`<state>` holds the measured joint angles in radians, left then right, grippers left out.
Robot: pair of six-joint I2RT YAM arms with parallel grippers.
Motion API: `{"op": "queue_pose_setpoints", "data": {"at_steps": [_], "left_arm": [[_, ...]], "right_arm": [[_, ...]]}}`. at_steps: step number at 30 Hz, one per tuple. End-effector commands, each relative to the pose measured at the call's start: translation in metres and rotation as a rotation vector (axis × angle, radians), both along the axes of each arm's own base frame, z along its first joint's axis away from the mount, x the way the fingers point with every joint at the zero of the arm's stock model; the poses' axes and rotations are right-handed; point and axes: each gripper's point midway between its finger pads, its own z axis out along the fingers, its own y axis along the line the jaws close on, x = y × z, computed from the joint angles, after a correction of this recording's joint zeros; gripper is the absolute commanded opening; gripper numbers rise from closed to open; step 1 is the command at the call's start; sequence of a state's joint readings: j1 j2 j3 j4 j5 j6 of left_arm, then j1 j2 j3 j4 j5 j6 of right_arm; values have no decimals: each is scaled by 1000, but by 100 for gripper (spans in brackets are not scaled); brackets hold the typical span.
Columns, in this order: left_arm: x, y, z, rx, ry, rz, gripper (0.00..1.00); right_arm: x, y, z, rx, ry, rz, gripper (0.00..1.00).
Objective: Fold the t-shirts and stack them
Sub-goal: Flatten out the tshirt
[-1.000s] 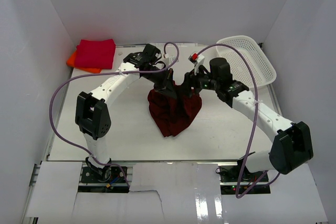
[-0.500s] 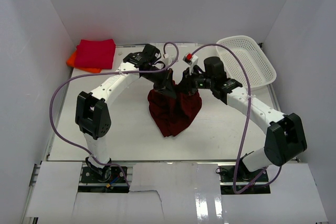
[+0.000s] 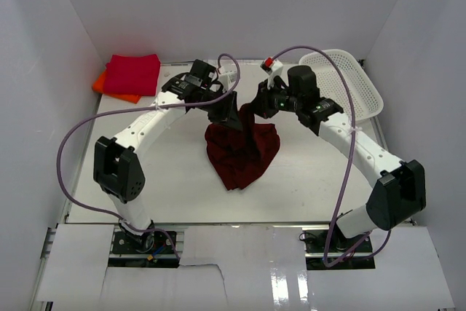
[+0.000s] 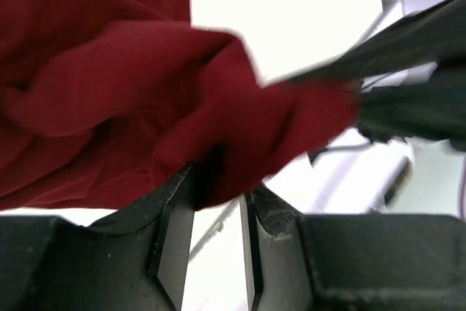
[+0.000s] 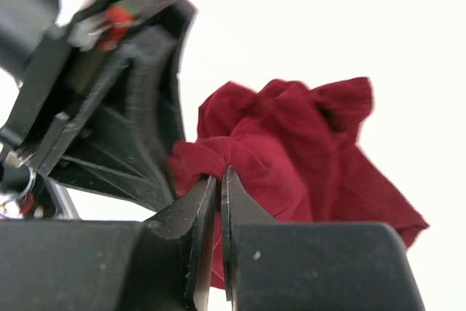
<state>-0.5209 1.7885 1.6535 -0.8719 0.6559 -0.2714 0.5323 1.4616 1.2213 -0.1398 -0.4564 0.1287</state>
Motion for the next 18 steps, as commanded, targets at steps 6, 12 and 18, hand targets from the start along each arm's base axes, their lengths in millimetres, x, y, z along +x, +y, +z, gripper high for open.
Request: {"op": "queue_pose_setpoints", "data": {"at_steps": [6, 12, 18], "left_arm": [[21, 38, 92, -90, -418, 214, 47], [10, 43, 97, -141, -523, 191, 59], [12, 50, 60, -188, -641, 248, 56]], "right_arm": [[39, -26, 121, 46, -171, -173, 8], [43, -26, 180, 85, -250, -177, 8], [42, -27, 205, 121, -275, -179, 8]]}}
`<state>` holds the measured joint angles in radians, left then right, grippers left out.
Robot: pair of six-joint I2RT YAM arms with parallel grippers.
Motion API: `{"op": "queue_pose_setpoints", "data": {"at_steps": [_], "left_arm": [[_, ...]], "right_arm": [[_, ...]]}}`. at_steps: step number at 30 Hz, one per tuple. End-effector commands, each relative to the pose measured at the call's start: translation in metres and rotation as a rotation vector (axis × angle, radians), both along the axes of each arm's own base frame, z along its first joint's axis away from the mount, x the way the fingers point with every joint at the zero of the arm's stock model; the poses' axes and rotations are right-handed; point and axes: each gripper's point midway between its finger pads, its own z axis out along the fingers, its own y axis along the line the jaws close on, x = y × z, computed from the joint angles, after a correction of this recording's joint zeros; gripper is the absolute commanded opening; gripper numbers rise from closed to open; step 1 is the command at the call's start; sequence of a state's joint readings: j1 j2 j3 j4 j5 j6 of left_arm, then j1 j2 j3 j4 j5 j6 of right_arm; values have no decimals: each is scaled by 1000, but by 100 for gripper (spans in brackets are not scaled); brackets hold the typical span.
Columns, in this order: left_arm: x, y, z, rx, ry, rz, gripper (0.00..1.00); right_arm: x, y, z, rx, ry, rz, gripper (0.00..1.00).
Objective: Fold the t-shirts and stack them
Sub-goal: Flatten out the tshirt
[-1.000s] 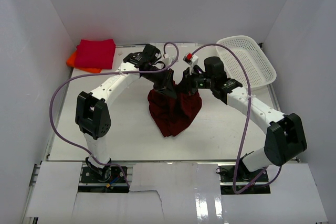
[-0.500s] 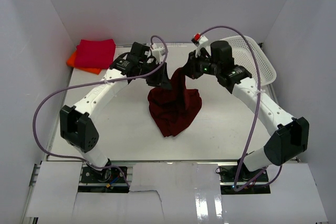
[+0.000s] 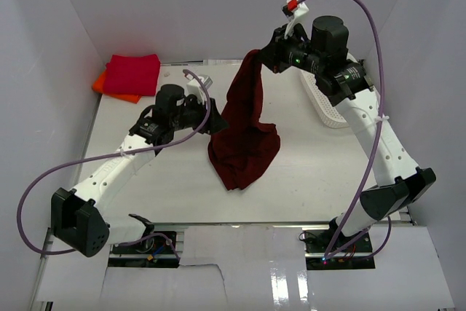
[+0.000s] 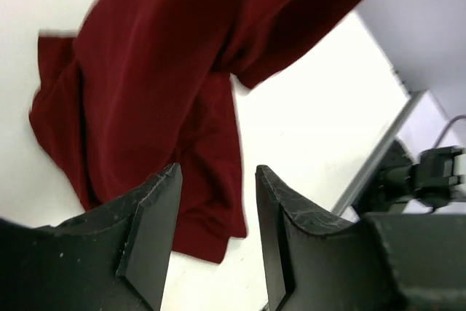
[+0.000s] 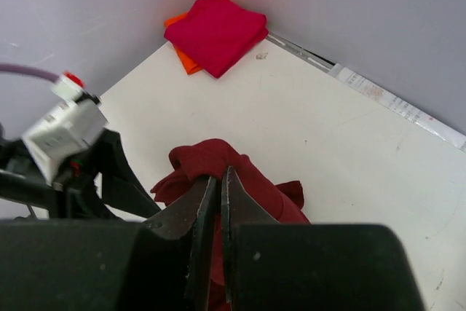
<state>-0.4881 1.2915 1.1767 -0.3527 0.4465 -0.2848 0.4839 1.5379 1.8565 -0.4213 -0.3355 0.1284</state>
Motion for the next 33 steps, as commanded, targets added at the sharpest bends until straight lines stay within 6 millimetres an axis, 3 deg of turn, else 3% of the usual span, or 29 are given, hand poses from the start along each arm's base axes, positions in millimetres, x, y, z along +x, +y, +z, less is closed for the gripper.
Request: {"op": "queue_pose_setpoints", "data": {"at_steps": [1, 3, 7, 11, 15, 19, 25, 33], "left_arm": [[11, 6, -4, -47, -144, 64, 56], [10, 1, -10, -39, -182, 68, 56], [27, -2, -28, 70, -233, 130, 54], [23, -15, -35, 97, -244, 121, 50], [18, -10, -11, 67, -381, 186, 50], [27, 18, 5, 80, -441, 351, 50], [28, 40, 35, 17, -528, 471, 57], [33, 13, 46, -59, -533, 385, 60]], "right_arm": [[1, -4, 19, 24, -19, -14, 8], [2, -4, 21, 30, -23, -13, 8], [5, -6, 25, 37, -37, -18, 8], [6, -7, 26, 40, -34, -15, 8], [7, -6, 20, 41, -18, 4, 8], [6, -4, 15, 46, -4, 16, 8], [4, -3, 11, 45, 4, 28, 8], [2, -2, 9, 48, 15, 38, 8]]}}
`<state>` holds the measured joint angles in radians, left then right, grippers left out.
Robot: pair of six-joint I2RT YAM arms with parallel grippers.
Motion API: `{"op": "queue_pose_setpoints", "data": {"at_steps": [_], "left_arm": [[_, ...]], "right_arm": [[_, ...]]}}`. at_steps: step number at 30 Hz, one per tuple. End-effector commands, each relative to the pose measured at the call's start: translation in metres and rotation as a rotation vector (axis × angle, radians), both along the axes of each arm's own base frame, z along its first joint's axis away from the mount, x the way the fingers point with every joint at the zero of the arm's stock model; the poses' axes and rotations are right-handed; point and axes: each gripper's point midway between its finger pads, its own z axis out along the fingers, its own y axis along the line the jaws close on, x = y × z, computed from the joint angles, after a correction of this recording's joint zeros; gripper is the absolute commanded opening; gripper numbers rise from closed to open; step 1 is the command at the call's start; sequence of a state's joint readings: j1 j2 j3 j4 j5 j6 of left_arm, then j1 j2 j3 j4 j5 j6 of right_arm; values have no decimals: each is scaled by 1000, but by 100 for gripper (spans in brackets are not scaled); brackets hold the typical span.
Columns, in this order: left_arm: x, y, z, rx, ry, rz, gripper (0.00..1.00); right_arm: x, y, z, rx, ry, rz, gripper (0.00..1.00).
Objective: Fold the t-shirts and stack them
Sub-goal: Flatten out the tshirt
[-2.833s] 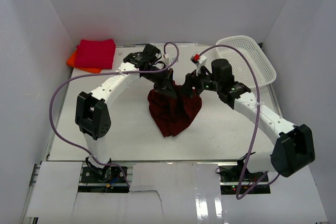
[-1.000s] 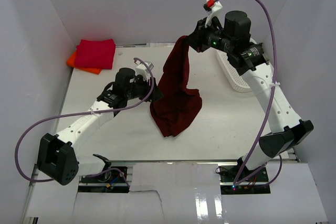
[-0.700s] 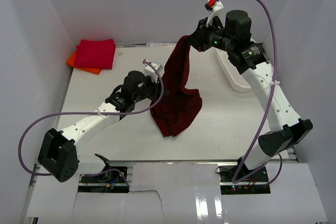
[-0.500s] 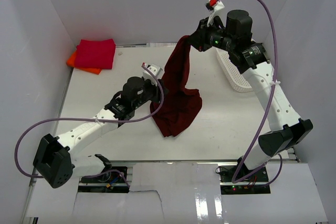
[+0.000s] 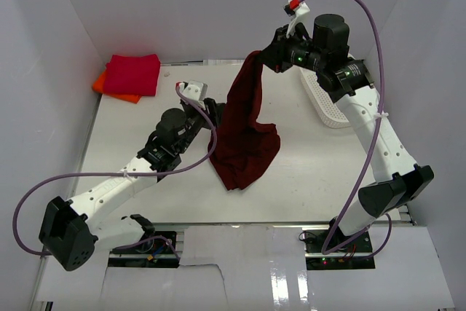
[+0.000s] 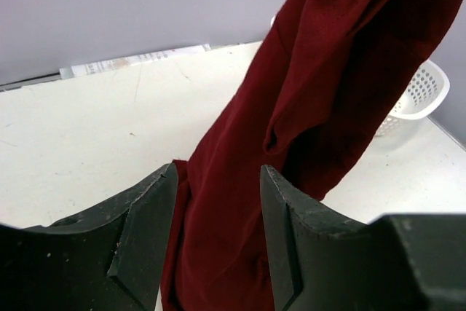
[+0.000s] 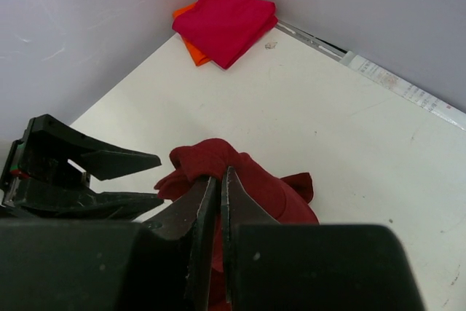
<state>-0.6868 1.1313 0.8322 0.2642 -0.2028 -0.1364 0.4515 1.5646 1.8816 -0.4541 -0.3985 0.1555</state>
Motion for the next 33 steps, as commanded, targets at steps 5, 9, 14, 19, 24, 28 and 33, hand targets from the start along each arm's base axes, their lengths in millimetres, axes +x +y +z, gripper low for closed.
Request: {"op": "queue_pose_setpoints", "data": {"at_steps": [5, 9, 14, 19, 24, 28, 33], "left_arm": [[0, -25, 16, -56, -27, -104, 60], [1, -32, 17, -65, -25, -131, 61], [2, -33, 24, -76, -37, -131, 61], [6, -39, 21, -68, -30, -143, 55], [12, -50, 12, -59, -6, -174, 14], [8, -58, 15, -74, 2, -225, 0], [2, -57, 32, -81, -17, -241, 0]], "right_arm": [[-2, 1, 14, 37, -38, 14, 8], [-3, 1, 12, 34, -35, 15, 8], [-3, 2, 8, 33, -27, 20, 8], [-4, 3, 2, 34, -17, 30, 8], [-6, 2, 3, 37, -20, 31, 8], [-5, 1, 5, 39, -24, 25, 8], [0, 0, 3, 30, -14, 12, 8]]}}
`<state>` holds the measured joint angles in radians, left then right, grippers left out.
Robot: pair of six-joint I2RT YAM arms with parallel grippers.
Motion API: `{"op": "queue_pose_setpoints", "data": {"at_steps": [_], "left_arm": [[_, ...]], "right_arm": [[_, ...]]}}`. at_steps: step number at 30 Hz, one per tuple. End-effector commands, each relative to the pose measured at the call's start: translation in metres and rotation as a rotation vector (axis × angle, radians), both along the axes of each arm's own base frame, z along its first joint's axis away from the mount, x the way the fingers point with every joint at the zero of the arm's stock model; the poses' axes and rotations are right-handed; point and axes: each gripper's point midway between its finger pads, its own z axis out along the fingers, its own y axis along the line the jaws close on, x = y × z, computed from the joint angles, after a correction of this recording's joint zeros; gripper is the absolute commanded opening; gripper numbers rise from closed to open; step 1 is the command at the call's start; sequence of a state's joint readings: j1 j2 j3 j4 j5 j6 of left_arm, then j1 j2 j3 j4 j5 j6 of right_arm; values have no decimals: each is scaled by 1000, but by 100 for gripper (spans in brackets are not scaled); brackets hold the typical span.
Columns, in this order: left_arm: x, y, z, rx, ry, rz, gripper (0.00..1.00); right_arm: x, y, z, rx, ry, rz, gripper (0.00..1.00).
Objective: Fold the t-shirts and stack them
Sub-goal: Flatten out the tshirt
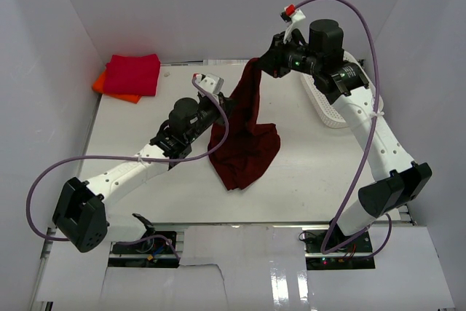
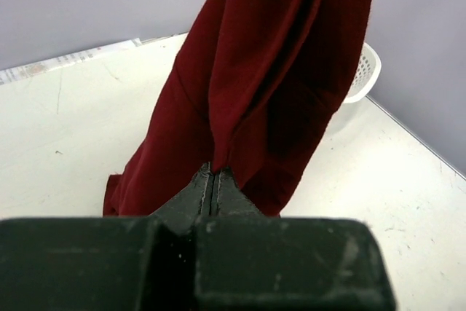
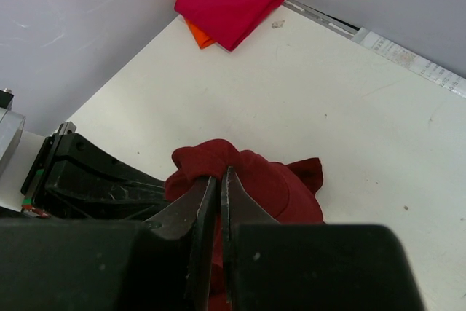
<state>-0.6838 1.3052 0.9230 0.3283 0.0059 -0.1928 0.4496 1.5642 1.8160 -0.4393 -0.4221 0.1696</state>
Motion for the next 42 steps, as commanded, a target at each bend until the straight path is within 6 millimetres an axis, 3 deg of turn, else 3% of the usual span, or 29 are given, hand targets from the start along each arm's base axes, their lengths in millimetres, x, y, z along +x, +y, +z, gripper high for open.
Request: {"op": "queue_pose_setpoints", "data": {"at_steps": [1, 9, 13, 16, 19, 23, 28, 32, 35, 36, 38, 42], "left_arm": [[-6, 0, 37, -25, -30, -28, 0], [17, 10, 78, 102, 5, 74, 0], [38, 16, 104, 186, -38, 151, 0], [53, 26, 111, 268, -75, 222, 0], [53, 30, 114, 295, -93, 229, 0], [36, 28, 116, 280, -96, 160, 0], [9, 31, 101, 240, -27, 90, 0], [-23, 38, 90, 187, 47, 34, 0], [-54, 46, 89, 152, 66, -27, 0], [-62, 48, 90, 146, 66, -45, 0], [-86, 59, 109, 102, 22, -74, 0], [-125, 82, 159, 12, -106, -109, 0]], "right_arm": [[0, -4, 26, 37, -69, -9, 8], [3, -9, -7, -11, -16, -39, 8], [3, -12, -14, -25, -16, -50, 8], [4, -14, -14, -38, -19, -61, 8], [4, -15, -9, -38, -27, -66, 8], [-2, -15, 0, -14, -34, -54, 8], [-25, 1, 3, 10, -6, 19, 8], [-52, 23, -10, -21, 4, 60, 8], [-93, 56, -8, -49, -20, 153, 8], [-104, 58, -6, -68, -46, 164, 8], [-131, 71, 4, -83, -114, 181, 8], [-158, 57, 40, -53, -239, 138, 8]]}}
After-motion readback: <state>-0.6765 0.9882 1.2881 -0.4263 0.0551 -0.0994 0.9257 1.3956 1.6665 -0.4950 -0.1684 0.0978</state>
